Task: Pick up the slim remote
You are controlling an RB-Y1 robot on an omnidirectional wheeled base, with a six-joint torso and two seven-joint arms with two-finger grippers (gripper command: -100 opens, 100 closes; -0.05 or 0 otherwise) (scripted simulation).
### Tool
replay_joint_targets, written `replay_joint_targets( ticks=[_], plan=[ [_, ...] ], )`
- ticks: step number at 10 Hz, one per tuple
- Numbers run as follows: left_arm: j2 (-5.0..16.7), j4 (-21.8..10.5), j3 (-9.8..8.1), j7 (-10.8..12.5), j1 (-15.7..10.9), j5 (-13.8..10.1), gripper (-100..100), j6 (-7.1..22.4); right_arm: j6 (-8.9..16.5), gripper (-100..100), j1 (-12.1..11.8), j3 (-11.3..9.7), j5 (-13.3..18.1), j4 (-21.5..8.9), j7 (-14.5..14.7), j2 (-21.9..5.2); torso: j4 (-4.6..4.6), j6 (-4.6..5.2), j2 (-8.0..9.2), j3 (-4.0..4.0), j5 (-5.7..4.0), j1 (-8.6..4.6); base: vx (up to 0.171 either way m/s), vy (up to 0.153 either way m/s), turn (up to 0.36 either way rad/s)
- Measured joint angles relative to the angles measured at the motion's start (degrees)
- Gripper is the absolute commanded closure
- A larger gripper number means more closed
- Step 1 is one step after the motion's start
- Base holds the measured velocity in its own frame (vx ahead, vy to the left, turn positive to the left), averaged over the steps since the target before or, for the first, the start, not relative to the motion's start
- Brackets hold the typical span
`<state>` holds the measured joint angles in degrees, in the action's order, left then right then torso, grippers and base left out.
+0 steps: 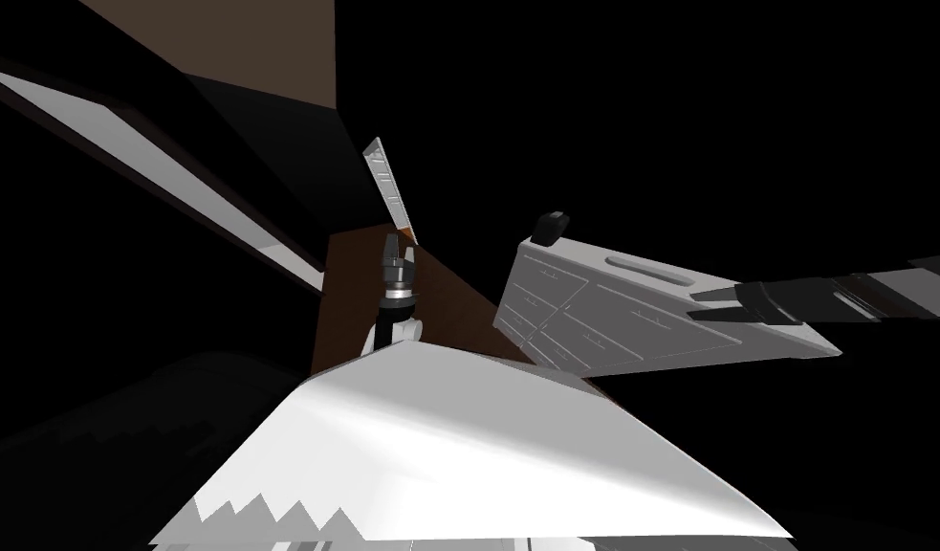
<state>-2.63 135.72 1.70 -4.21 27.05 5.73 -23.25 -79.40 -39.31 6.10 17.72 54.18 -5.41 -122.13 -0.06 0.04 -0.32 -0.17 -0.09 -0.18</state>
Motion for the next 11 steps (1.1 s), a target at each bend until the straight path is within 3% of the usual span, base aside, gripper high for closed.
replay_joint_targets(
  ticks=[2, 4, 6, 9, 10, 11],
  plan=[
    [0.0, 0.0, 0.00, 0.0, 0.0, 0.0, 0, 0.0, -0.4, -100, -0.7, -0.3, 0.9, -1.1, 0.8, -3.1, -0.03, -0.01, -0.12, -0.07, -0.01, 0.00, 0.102, -0.061, 0.221],
    [0.0, 0.0, -0.01, 0.0, 0.0, 0.0, 0, 0.0, -1.0, -100, 0.1, -1.8, 2.9, -1.8, 1.5, -5.9, -0.07, 0.05, -0.26, -0.16, -0.05, -0.11, 0.096, -0.058, 0.087],
    [0.0, 0.0, 0.00, 0.0, 0.0, 0.0, 0, 0.0, -1.4, -100, -0.5, -2.9, 4.5, -2.6, 2.3, -9.0, -0.09, -0.01, -0.33, -0.20, -0.03, -0.07, 0.125, -0.096, 0.184],
    [0.0, 0.0, -0.01, 0.0, 0.0, 0.0, 0, 0.0, -1.8, -100, -3.2, -5.1, 6.9, -3.6, 4.3, -12.7, -0.14, 0.00, -0.53, -0.32, -0.13, -0.39, 0.157, -0.132, 0.179],
    [0.0, 0.0, -0.01, 0.0, 0.0, 0.0, 0, 0.0, -2.4, -100, -5.8, -5.2, 7.1, -5.0, 5.3, -13.8, -0.15, 0.03, -0.55, -0.34, -0.14, -0.35, 0.066, -0.050, 0.027],
    [0.0, 0.0, -0.01, 0.0, 0.0, 0.0, 0, 0.0, -2.6, 0, -6.1, -5.2, 7.1, -5.2, 5.6, -13.9, -0.09, 0.06, -0.27, -0.18, -0.08, -0.09, 0.013, -0.011, 0.000]
  ],
)
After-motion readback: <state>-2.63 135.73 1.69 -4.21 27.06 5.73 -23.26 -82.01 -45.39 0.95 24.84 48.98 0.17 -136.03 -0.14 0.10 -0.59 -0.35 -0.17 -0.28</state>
